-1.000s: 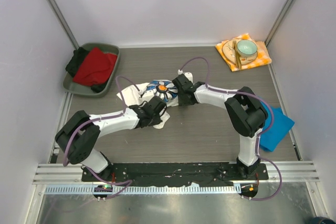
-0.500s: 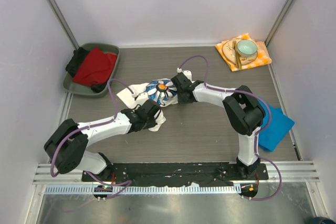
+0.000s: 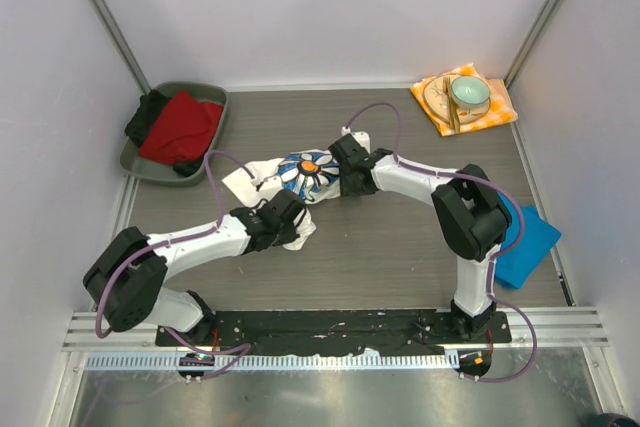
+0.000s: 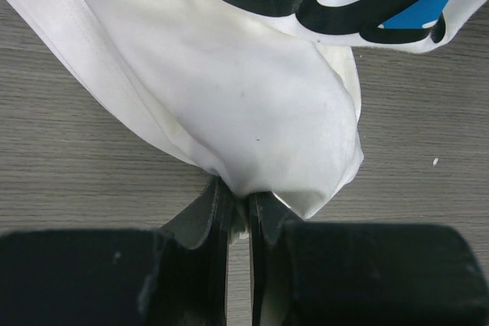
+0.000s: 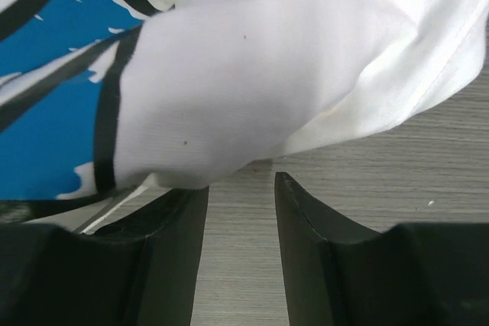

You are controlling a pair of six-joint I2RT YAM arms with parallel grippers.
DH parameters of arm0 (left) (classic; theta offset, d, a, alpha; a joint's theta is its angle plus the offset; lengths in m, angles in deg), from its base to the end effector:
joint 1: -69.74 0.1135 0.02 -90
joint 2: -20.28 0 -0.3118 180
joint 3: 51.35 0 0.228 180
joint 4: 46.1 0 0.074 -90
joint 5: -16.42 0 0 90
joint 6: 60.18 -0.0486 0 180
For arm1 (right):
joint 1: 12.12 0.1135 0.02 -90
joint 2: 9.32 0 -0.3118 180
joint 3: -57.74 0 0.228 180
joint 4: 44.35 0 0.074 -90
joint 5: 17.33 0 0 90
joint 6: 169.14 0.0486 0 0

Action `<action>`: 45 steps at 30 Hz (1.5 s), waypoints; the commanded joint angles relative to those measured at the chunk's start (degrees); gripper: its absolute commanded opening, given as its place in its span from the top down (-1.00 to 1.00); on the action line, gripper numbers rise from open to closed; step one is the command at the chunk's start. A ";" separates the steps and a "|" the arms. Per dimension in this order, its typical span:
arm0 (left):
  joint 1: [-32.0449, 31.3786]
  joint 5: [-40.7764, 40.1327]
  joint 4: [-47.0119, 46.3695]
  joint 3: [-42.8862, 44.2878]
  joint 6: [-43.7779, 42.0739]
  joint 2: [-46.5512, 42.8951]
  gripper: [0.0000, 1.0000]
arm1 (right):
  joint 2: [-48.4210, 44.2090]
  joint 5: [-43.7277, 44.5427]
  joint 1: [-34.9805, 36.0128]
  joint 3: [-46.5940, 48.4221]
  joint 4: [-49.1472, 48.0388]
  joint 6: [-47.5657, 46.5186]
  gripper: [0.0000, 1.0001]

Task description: Fold and stack the t-shirts

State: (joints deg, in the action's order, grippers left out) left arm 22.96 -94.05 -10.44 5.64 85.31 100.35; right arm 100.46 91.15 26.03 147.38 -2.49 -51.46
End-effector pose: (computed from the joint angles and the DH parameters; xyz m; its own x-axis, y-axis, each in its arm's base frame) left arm 0.1754 -0.1618 0.2291 -0.7918 -0.2847 -0.5403 -0.1660 0.9517 -0.2582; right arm 0.3209 0.2325 0.2224 -0.8327 -0.0938 -0.5458 -0.0926 0.9953 -0.0298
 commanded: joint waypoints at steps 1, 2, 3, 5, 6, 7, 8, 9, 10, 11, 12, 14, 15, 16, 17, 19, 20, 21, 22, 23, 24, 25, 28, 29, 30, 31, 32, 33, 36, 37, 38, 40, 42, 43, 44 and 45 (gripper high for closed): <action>0.03 -1.07 -0.37 -0.25 0.50 -0.44 1.00 | -2.03 2.44 -0.01 4.53 0.90 0.09 0.03; 0.03 -1.06 -0.54 -0.25 0.50 -0.36 1.00 | -1.67 2.96 -0.01 4.97 0.90 -0.26 0.00; 0.03 -1.15 -0.63 -0.34 0.50 -0.27 1.00 | -1.32 3.23 -0.01 5.41 0.90 -0.43 -0.05; 0.03 -0.98 -0.80 -0.25 0.41 -0.09 1.00 | 0.08 3.84 -0.18 6.82 0.90 -0.78 -0.08; 0.03 -0.98 -0.72 -0.16 0.33 0.26 1.00 | 0.70 4.02 -0.27 7.17 0.81 -0.87 -0.09; -0.06 -0.98 -0.89 -0.16 0.33 0.35 1.00 | 1.05 3.76 -0.44 7.96 0.72 -0.79 -0.09; -0.06 -0.98 -0.80 -0.25 0.33 0.35 1.00 | 2.18 3.50 -0.62 8.49 0.64 -0.87 -0.09; 0.03 -0.89 -0.89 -0.25 0.33 0.43 1.00 | 2.72 3.49 -0.80 8.93 0.64 -0.96 -0.09; 0.03 -0.89 -0.89 -0.34 0.24 0.52 1.00 | 3.25 3.32 -0.88 9.89 0.46 -0.96 -0.09; 0.03 -0.98 -0.80 -0.43 0.24 0.35 1.00 | 3.86 3.23 -0.97 10.24 0.37 -0.96 -0.09; 0.03 -1.15 -0.72 -0.51 0.15 0.43 1.00 | 4.65 3.23 -1.15 10.60 0.28 -0.96 -0.09; 0.03 -1.33 -0.54 -0.60 0.06 0.00 1.00 | 5.62 2.97 -1.32 11.21 0.20 -0.88 -0.09; 0.03 -1.41 -0.54 -0.86 0.06 -0.18 1.00 | 6.32 2.70 -1.33 11.13 0.11 -0.79 -0.09; 0.03 -1.68 -0.19 -0.87 -0.02 -0.35 1.00 | 6.59 2.44 -1.41 11.13 -0.15 -0.53 -0.09; 0.03 -1.68 -0.10 -0.95 -0.11 -0.44 1.00 | 6.85 2.35 -1.41 10.95 -0.42 -0.44 -0.08; 0.03 -1.77 -0.19 -1.31 -0.11 -0.44 1.00 | 7.47 2.09 -1.41 10.51 -0.86 -0.17 -0.08; 0.03 -1.77 -0.19 -1.31 -0.20 -0.44 1.00 | 7.64 2.09 -1.41 10.25 -0.95 -0.09 -0.08; 0.03 -1.68 -0.36 -1.48 -0.20 -0.36 1.00 | 7.73 2.09 -1.41 9.90 -1.03 -0.08 -0.08; 0.03 -1.59 -0.45 -1.57 -0.11 -0.18 1.00 | 7.91 2.09 -1.33 9.29 -1.30 0.00 -0.08; 0.03 -1.42 -0.63 -1.57 -0.11 0.08 1.00 | 8.00 2.00 -1.33 8.93 -1.21 0.09 -0.06; 0.03 -1.50 -0.54 -1.48 -0.11 0.26 1.00 | 8.00 2.09 -1.41 8.50 -1.30 0.09 -0.04; 0.03 -1.42 -0.63 -1.48 -0.11 0.26 1.00 | 7.74 2.00 -1.41 7.36 -1.21 0.18 -0.03; 0.03 -1.24 -0.45 -1.31 -0.03 -0.09 1.00 | 6.42 2.26 -1.41 4.55 -1.12 0.27 0.01; 0.03 -1.24 -0.37 -1.22 -0.11 -0.35 1.00 | 5.28 2.61 -1.41 3.67 -1.21 0.27 0.01; 0.03 -1.24 0.07 -0.96 -0.11 -0.88 1.00 | 4.66 2.87 -1.41 3.05 -1.04 0.35 0.02; 0.03 -1.24 0.42 -0.78 -0.11 -1.14 1.00 | 4.05 2.96 -1.41 1.91 -0.51 0.36 0.02; 0.03 -1.33 0.60 -0.52 -0.11 -1.41 1.00 | 2.82 3.49 -1.41 1.38 -0.25 0.27 0.01; 0.03 -1.68 1.12 -0.60 -0.03 -2.11 1.00 | 2.29 3.75 -1.41 0.68 -0.07 0.44 0.02; 0.03 -2.29 2.35 -0.51 -0.11 -3.86 1.00 | 0.10 5.07 -1.33 -2.05 0.20 0.44 0.11; 0.03 -2.47 2.53 -0.69 -0.03 -4.31 1.00 | -0.09 5.42 -1.41 -3.01 0.28 0.53 0.22; 0.03 -2.64 2.88 -0.78 0.06 -4.83 1.00 | -0.09 5.51 -1.50 -3.20 0.54 0.44 0.58; 0.03 -3.00 4.20 -0.69 0.24 -6.76 1.00 | 0.09 5.95 -1.41 -3.72 1.25 0.71 0.98; -0.06 -3.35 6.39 -0.08 0.15 -8.61 1.00 | -1.92 6.56 -1.41 -4.69 1.08 0.97 0.99; 0.03 -3.78 7.45 0.27 -0.02 -11.05 1.00 | -3.24 6.57 -1.41 -5.21 1.16 1.14 0.99; 0.03 -4.05 8.33 1.23 -0.20 -12.30 1.00 | -4.65 6.48 -1.33 -5.39 1.34 1.15 0.99; 0.03 -4.31 10.60 2.03 -0.64 -13.70 1.00 | -6.31 6.39 -1.33 -5.40 2.21 1.15 0.99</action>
State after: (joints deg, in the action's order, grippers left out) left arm 22.96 -94.99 -5.42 4.50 85.11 92.73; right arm 99.74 95.42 24.90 144.12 -6.36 -50.71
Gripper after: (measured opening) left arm 0.133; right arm 0.057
